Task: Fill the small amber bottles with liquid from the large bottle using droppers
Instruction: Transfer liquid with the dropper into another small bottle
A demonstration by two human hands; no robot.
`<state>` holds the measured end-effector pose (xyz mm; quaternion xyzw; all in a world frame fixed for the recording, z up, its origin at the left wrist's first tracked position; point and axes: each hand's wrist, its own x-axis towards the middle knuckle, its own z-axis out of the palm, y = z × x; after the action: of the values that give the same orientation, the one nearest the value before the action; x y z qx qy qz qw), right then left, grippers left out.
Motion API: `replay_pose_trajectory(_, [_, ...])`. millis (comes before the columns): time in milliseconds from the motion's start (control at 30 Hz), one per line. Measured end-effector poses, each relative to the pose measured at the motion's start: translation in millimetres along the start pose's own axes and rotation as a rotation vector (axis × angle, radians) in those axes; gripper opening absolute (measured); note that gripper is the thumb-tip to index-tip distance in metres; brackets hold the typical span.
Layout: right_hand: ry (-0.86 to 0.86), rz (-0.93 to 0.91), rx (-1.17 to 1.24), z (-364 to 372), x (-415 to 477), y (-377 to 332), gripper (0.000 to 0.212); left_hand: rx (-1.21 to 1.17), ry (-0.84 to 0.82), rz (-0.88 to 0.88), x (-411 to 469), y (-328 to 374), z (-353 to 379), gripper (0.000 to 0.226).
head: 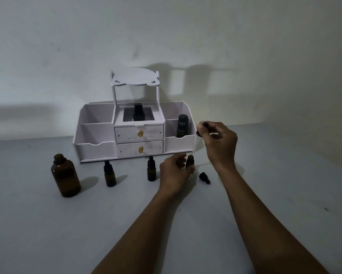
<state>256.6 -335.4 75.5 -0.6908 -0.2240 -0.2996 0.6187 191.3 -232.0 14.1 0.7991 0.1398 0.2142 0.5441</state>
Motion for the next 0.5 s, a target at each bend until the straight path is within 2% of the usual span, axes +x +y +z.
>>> replay_pose_trajectory(167, [0.075,-0.023,0.086,-6,4,-11,0.005,-0.036,-0.016,-0.010,-14,1,-12,0.056])
replay_pose_trajectory(300, [0.081,-0.026,0.156,-3,0,-26,0.006,-0.002,0.016,0.114,-36,9,-49,0.049])
replay_pose_trajectory(433, [0.012,0.004,0.295,16,-10,-51,0.010,-0.023,0.240,0.335,-53,16,-111,0.037])
replay_pose_trajectory(500, [-0.041,-0.002,0.345,32,-16,-69,0.010,-0.021,0.409,0.407,-59,14,-149,0.032])
